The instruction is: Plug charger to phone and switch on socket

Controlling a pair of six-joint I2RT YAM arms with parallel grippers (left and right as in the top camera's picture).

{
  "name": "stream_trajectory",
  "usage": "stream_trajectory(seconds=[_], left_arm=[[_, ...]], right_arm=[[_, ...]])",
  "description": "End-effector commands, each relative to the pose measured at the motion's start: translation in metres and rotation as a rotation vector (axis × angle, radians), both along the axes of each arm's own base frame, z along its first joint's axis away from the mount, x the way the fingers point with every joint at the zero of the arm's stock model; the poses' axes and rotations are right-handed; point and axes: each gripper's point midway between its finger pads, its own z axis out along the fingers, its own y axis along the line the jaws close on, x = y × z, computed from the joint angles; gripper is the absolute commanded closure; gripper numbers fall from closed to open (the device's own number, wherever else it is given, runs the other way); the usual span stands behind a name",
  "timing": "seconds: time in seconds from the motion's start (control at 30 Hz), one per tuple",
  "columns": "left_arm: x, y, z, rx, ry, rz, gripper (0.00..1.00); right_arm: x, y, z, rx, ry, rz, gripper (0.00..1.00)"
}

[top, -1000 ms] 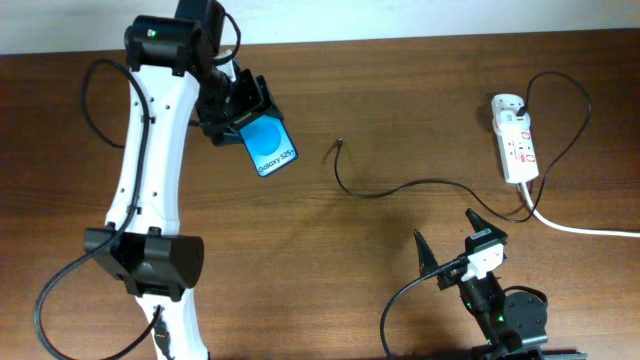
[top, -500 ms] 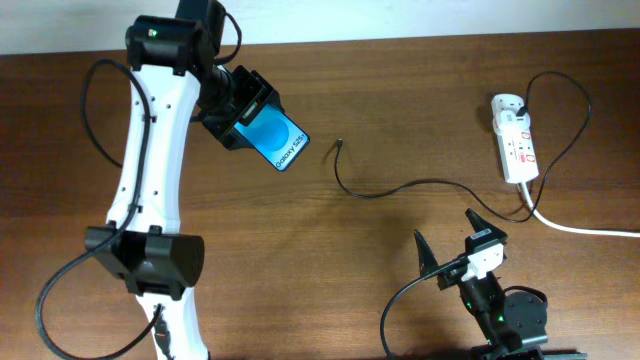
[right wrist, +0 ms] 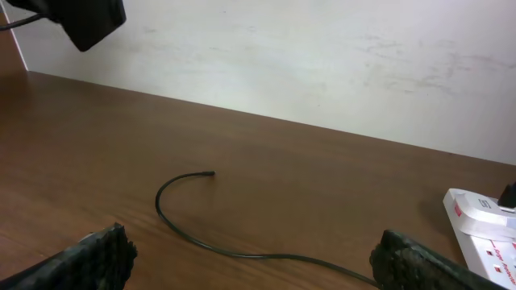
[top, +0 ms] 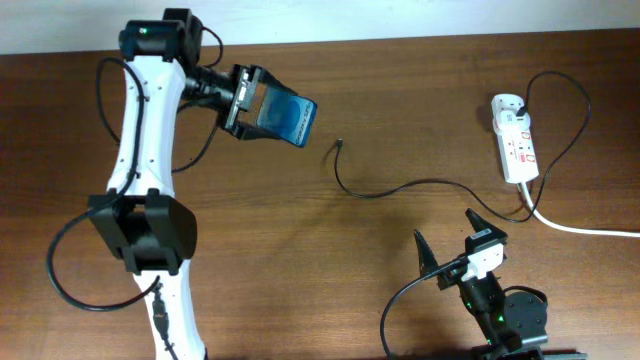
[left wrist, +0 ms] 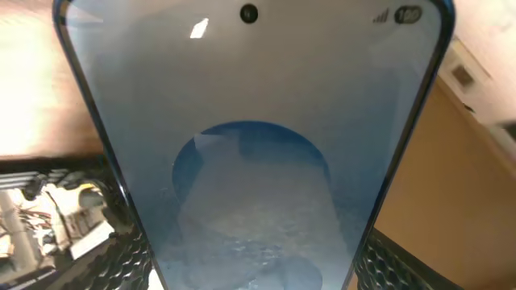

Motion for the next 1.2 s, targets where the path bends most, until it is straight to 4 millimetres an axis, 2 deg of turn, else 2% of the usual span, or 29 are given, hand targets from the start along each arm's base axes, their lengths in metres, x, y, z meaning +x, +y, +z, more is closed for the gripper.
stream_trajectory(seconds=[0.0, 0.1, 0.27, 0.5, 0.93, 1.17], left_arm=[[0.005, 0.000, 0.026, -0.176, 0.020, 0.035, 0.81], [0.009, 0.005, 0.039, -0.255, 0.022, 0.055, 0.83], [0.013, 0.014, 0.048, -0.313, 0.020, 0.079, 0.83], [0.014, 0.020, 0.033, -0.218, 0.017, 0.086, 0.86], [0.014, 0.020, 0.033, -0.218, 0.017, 0.084, 0.87], [0.014, 0.020, 0.033, -0.218, 0.017, 0.084, 0.88]], right_arm=[[0.000, -0.001, -0.002, 0.003, 0.005, -0.002, 0.02], [0.000, -0.001, -0.002, 0.003, 0.005, -0.002, 0.02], [0.000, -0.001, -0.002, 0.003, 0.005, -0.002, 0.02], [0.000, -0.001, -0.002, 0.003, 0.005, -0.002, 0.02], [0.000, 0.000, -0.002, 0.004, 0.005, 0.002, 0.02], [-0.002, 0.005, -0.001, 0.105, 0.040, 0.028, 0.02]])
